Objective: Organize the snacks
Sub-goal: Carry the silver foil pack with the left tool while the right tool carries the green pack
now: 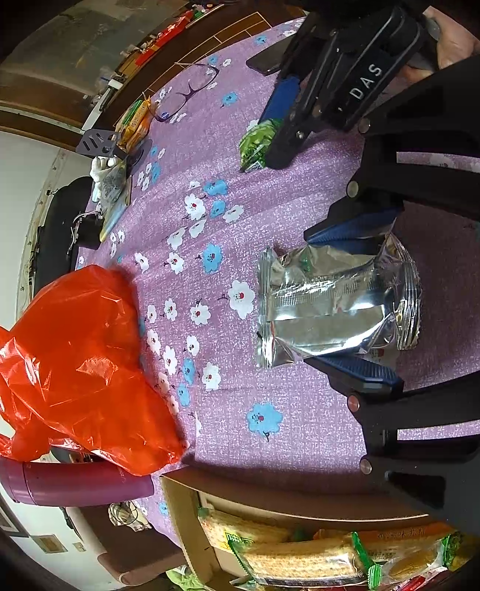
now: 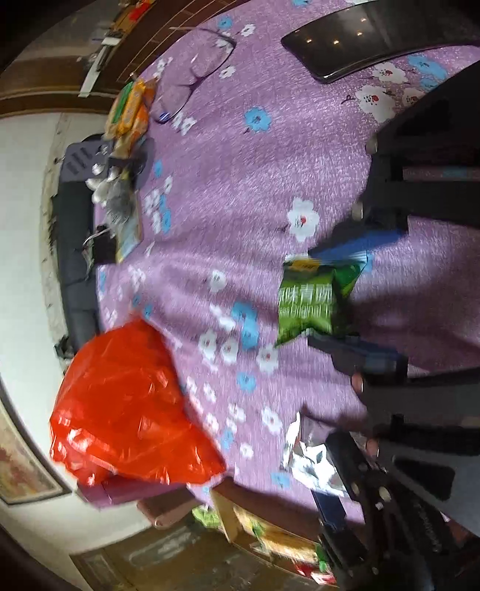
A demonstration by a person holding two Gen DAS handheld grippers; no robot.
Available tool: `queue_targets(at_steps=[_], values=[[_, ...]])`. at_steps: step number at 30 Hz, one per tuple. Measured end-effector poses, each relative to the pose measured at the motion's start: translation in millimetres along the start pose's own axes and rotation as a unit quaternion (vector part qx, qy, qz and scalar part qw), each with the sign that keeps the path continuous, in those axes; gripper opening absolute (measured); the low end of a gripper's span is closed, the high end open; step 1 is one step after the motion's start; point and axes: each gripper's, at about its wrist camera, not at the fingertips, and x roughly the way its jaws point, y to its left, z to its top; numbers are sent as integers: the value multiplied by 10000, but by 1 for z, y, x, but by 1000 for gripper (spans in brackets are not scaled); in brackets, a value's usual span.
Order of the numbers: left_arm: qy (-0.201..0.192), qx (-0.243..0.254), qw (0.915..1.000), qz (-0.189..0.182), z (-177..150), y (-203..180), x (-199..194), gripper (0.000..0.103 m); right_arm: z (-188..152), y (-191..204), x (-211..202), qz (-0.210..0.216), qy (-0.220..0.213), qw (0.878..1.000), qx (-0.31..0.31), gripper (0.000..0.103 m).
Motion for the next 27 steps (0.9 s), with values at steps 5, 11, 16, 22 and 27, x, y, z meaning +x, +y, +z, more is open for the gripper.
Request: queue_targets(at_steps=[5, 11, 16, 22, 27], values=[[0, 18, 10000, -4, 0, -1, 0, 57, 0, 20, 5, -700, 99, 9965, -446, 50], [9, 12, 10000, -38, 0, -1, 0, 57, -1, -2, -5, 56, -66, 9999, 81, 42], [-20, -7, 9999, -116, 0, 0, -4, 57, 0, -19, -23, 891, -350, 9933, 653, 41], [-55, 23, 9999, -118, 0, -1, -6, 57, -6, -35, -20, 1115, -124, 9864, 1203, 41], [-45, 25, 9999, -121, 0, 0, -5, 57, -8, -22, -21, 662, 58, 9948, 769, 41]])
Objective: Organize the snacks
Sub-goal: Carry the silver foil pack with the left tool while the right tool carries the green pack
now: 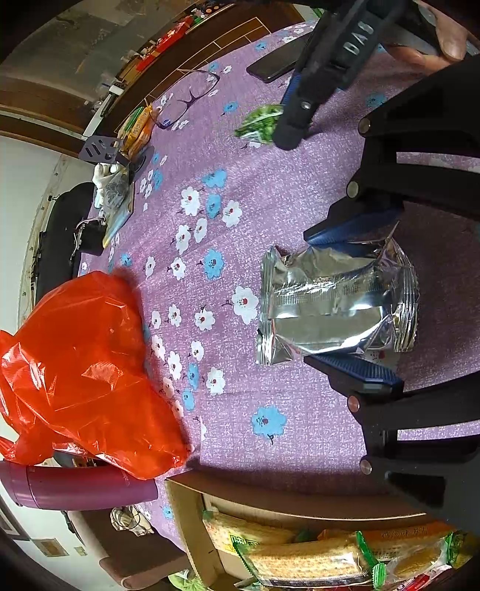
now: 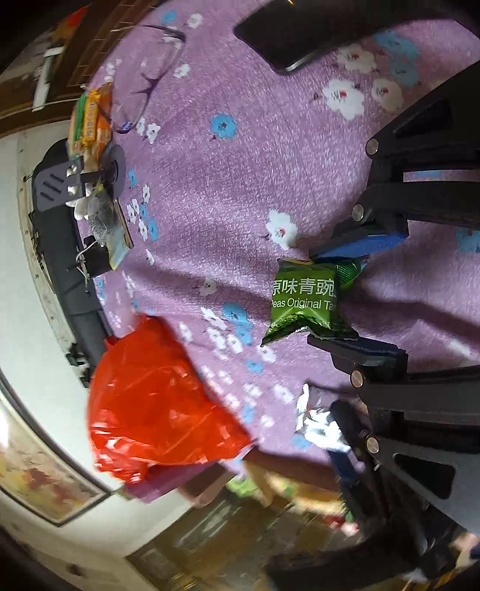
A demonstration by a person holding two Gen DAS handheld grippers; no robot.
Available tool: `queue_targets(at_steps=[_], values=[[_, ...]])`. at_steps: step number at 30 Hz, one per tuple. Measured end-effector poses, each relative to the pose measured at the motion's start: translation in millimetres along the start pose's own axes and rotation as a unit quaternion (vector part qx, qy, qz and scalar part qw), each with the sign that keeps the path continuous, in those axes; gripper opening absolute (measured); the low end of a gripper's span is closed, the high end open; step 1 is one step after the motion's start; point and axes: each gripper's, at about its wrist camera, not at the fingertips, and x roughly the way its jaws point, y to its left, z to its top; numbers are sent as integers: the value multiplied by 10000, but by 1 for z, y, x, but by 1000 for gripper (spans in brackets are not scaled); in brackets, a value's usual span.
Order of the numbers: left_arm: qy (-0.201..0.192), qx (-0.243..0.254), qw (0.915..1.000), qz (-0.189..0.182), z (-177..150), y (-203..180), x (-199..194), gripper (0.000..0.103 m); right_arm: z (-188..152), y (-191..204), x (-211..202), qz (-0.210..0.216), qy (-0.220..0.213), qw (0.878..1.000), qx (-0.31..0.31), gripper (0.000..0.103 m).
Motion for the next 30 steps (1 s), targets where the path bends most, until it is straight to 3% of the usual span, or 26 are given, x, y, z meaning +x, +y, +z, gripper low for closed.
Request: queue_targets(at_steps=[3, 8, 12, 16, 19, 20, 21, 28, 30], values=[[-41, 39, 10000, 29, 0, -1, -1, 57, 0, -5, -4, 47, -7, 10000, 64, 41], [-209, 108, 9997, 65, 0, -4, -7, 56, 1, -1, -26, 72, -502, 9987, -44, 41], [-444, 238, 9986, 145, 0, -9, -15, 36, -1, 7, -31, 132, -679, 9975, -171, 41], [-430, 352, 9984, 131, 0, -13, -15, 33, -2, 18, -36, 126, -895, 9952, -383, 42], [-359, 262, 9989, 133, 1, -9, -13, 43, -1, 18, -33, 114, -890, 9952, -387, 42], [-326, 272, 9990, 100, 1, -9, -12, 59, 0, 17, -32, 118, -867, 9955, -362, 42], [-256, 293, 9992, 96, 1, -10, -10, 69, 0, 16, -32, 124, -868, 9956, -339, 41], [68, 718, 9963, 473, -7, -23, 10, 68, 0, 15, -35, 177, -923, 9951, -308, 42], [-14, 776, 9958, 479, -8, -24, 9, 64, -1, 17, -36, 200, -930, 9949, -326, 42]])
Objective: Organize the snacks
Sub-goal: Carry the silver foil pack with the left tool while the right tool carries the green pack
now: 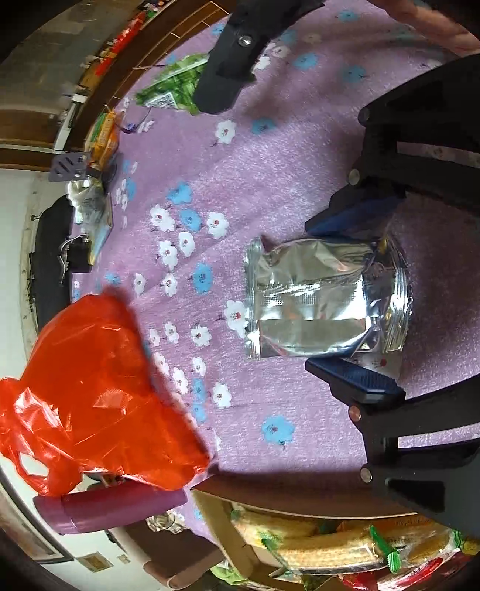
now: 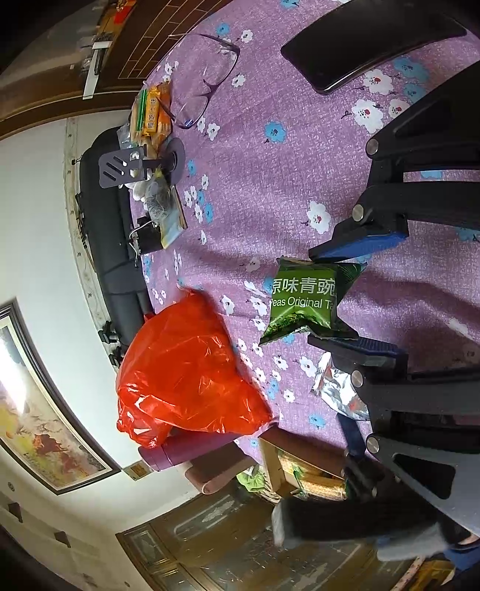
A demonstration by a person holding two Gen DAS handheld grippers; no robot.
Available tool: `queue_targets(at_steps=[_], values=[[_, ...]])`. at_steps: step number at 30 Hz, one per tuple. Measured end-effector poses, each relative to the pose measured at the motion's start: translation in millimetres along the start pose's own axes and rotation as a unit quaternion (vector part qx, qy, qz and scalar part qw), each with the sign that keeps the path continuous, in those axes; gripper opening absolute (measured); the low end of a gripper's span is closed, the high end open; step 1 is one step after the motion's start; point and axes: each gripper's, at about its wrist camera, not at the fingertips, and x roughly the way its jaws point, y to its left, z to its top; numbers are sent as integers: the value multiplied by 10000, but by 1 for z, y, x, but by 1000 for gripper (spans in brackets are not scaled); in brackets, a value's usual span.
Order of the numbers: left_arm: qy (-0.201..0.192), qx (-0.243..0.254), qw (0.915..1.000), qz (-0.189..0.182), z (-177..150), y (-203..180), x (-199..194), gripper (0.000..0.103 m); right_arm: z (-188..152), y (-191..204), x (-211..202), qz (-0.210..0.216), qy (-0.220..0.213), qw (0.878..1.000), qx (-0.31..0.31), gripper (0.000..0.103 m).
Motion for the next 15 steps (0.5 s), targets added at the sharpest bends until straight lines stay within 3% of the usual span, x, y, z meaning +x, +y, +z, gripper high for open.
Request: queue_targets(at_steps=[2, 7, 15], values=[[-49, 46, 10000, -21, -1, -2, -1, 58, 0, 2, -1, 11, -12, 10000, -31, 42], [-234, 105, 9997, 60, -1, -4, -7, 57, -1, 5, -2, 21, -47, 10000, -81, 42], [-994, 129, 9946, 277, 1, -6, -37, 57, -1, 5, -4, -66, -132, 9998, -105, 42]])
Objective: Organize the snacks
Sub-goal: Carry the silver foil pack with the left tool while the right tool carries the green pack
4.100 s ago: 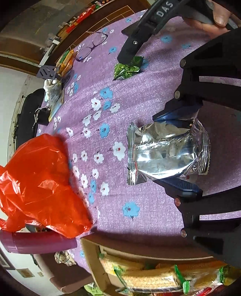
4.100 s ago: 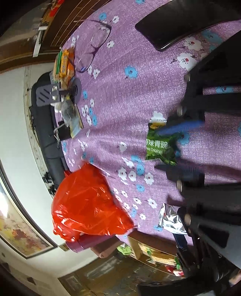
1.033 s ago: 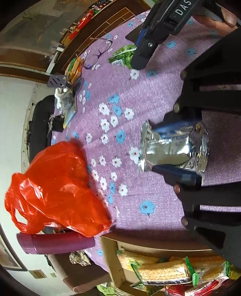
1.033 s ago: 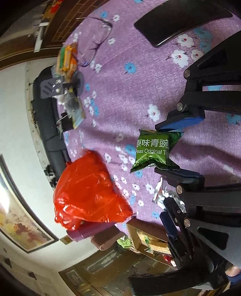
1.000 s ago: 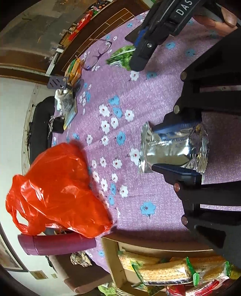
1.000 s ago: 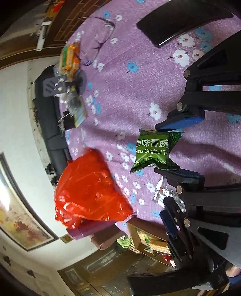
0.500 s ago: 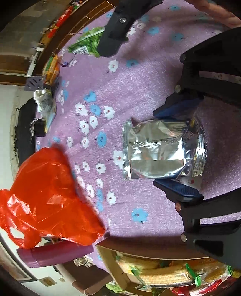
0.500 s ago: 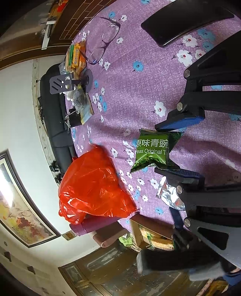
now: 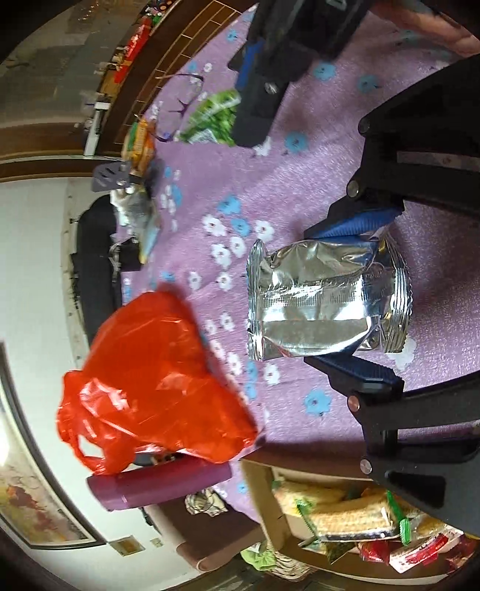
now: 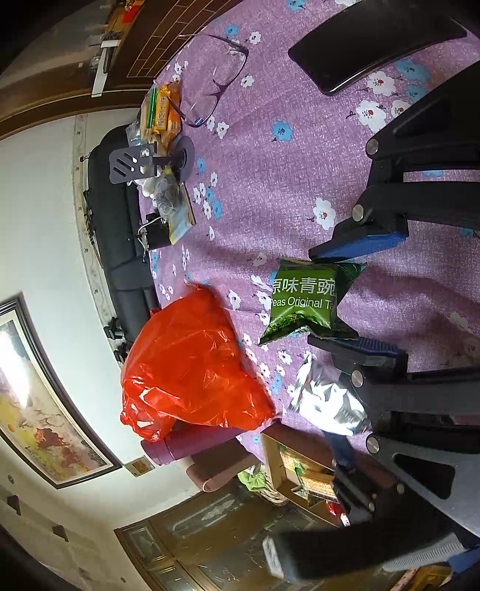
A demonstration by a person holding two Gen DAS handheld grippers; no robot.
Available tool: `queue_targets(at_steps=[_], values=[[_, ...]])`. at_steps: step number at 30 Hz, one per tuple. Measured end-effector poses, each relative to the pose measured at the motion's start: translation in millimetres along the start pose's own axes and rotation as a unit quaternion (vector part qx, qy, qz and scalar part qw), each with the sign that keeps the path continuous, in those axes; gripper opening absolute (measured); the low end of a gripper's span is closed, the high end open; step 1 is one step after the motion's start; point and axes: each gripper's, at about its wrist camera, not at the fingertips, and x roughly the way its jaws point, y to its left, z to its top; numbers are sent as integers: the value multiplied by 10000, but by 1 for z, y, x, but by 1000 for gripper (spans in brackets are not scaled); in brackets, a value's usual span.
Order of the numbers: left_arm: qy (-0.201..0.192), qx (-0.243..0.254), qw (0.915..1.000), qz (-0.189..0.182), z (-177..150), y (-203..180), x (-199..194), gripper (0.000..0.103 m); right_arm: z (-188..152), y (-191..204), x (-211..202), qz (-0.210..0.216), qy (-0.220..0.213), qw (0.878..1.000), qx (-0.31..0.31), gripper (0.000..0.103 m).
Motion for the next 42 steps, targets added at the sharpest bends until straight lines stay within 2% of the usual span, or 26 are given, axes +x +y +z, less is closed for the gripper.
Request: queue_targets(at_steps=[9, 28, 42], values=[[-282, -38, 9996, 42, 4, 2, -11, 57, 0, -1, 0, -84, -7, 10000, -17, 42], [-395, -15, 9992, 95, 5, 0, -16, 57, 1, 1, 7, -109, 57, 9998, -127, 41], [-427, -221, 9987, -157, 9, 7, -24, 57, -1, -3, 9, -139, 85, 9999, -10, 41]])
